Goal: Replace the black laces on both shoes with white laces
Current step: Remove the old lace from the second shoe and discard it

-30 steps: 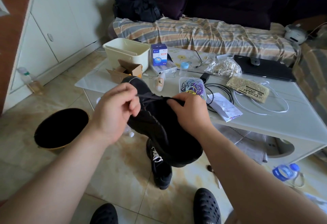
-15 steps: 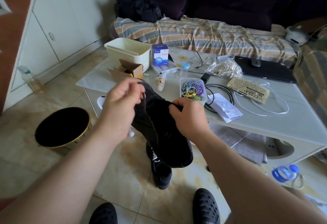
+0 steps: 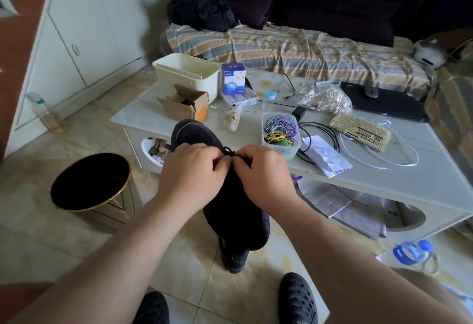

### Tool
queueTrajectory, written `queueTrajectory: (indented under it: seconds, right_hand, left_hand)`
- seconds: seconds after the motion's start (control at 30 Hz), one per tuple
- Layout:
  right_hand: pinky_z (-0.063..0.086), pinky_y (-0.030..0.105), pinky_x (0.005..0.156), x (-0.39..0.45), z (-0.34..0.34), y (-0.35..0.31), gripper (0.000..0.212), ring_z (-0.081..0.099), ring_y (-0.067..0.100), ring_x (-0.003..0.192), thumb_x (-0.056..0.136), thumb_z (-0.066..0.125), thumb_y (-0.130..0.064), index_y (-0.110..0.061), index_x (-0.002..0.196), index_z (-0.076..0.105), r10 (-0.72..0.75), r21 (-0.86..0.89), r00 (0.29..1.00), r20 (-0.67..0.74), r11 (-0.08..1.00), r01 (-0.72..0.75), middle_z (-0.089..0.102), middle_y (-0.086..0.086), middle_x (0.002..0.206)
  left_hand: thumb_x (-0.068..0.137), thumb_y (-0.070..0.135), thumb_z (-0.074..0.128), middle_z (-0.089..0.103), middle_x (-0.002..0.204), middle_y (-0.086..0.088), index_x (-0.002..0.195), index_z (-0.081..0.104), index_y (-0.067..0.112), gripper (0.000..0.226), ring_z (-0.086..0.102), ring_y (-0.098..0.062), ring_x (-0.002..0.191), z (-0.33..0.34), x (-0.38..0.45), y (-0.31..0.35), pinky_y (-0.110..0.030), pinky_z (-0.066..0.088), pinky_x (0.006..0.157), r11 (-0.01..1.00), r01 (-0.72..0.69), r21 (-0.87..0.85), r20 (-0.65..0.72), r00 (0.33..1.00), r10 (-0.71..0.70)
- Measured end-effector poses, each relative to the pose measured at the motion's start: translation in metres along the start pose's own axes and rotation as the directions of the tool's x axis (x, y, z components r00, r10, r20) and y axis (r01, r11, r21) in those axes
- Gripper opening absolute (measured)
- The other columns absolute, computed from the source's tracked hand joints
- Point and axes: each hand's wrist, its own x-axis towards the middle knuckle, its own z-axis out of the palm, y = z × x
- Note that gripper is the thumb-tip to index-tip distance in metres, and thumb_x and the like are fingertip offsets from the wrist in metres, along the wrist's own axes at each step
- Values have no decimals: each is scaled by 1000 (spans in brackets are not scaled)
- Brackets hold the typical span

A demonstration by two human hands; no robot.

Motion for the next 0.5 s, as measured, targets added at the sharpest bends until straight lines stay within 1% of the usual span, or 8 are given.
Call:
queueTrajectory:
  seconds: [0.1, 0.17, 0.27, 0.33, 0.37, 0.4, 0.43, 0.5]
  right_hand:
    - [52, 39, 73, -2, 1, 1, 15, 63, 24, 82, 96, 63, -26, -19, 91, 75, -10, 4, 1000, 16, 1000, 10, 72, -1, 84]
    - [50, 36, 72, 0, 0, 5, 14, 63, 22, 81, 95, 63, -27, -21, 91, 75, 48, 15, 999, 8, 999, -48, 72, -2, 83]
    - [44, 29, 68, 6, -4, 16, 15, 62, 18, 77, 96, 63, -29, -21, 91, 75, 202, 43, 979, 13, 978, -202, 71, -4, 78]
    - [41, 28, 65, 7, -6, 19, 16, 61, 17, 76, 96, 63, -30, -22, 90, 75, 224, 21, 975, 18, 974, -224, 70, -6, 76]
    - [43, 29, 65, 7, -6, 19, 16, 61, 16, 76, 97, 63, -30, -22, 91, 75, 215, 11, 976, 21, 976, -215, 69, -6, 76]
    - [46, 30, 66, 6, -6, 18, 16, 62, 17, 76, 97, 63, -31, -22, 92, 75, 203, 11, 979, 20, 979, -203, 70, -6, 77]
    - [49, 31, 68, 5, -6, 16, 16, 62, 17, 77, 97, 63, -30, -22, 93, 75, 190, 20, 982, 20, 982, -190, 70, -6, 78]
    - [51, 32, 72, 3, -5, 12, 16, 63, 17, 79, 97, 63, -30, -22, 95, 76, 159, 35, 987, 17, 987, -159, 71, -5, 81]
  left_hand:
    - [98, 44, 47, 54, 67, 5, 73, 64, 24, 36, 56, -28, 76, -1, 0, 0, -44, 52, 70, 999, -17, -48, -3, 1000, 17]
    - [98, 32, 53, 63, 77, 4, 74, 64, 23, 28, 60, -19, 79, -12, 1, 7, -39, 52, 75, 933, -8, -359, -19, 1000, 1]
    - [91, 17, 52, 73, 94, 7, 68, 67, 26, 29, 66, -10, 94, -36, 4, 25, -22, 49, 86, 497, 83, -864, 5, 988, -157]
    - [92, 12, 44, 72, 84, -2, 67, 61, 20, 31, 69, -20, 88, -46, 9, 25, -34, 55, 93, 71, 183, -981, 162, 959, -233]
    - [96, 11, 42, 65, 70, -5, 70, 52, 17, 28, 69, -24, 76, -45, 10, 21, -44, 57, 95, 23, 228, -973, 214, 940, -266]
    - [98, 14, 44, 56, 61, -3, 74, 46, 17, 24, 65, -24, 65, -44, 11, 18, -50, 58, 92, 139, 287, -948, 233, 921, -314]
    - [97, 21, 51, 53, 59, 0, 78, 45, 21, 19, 64, -22, 59, -38, 10, 11, -50, 58, 86, 368, 357, -859, 223, 906, -358]
    - [90, 37, 65, 61, 72, 4, 90, 49, 33, 16, 67, -18, 72, -25, 7, 0, -42, 55, 75, 766, 364, -531, 182, 931, -316]
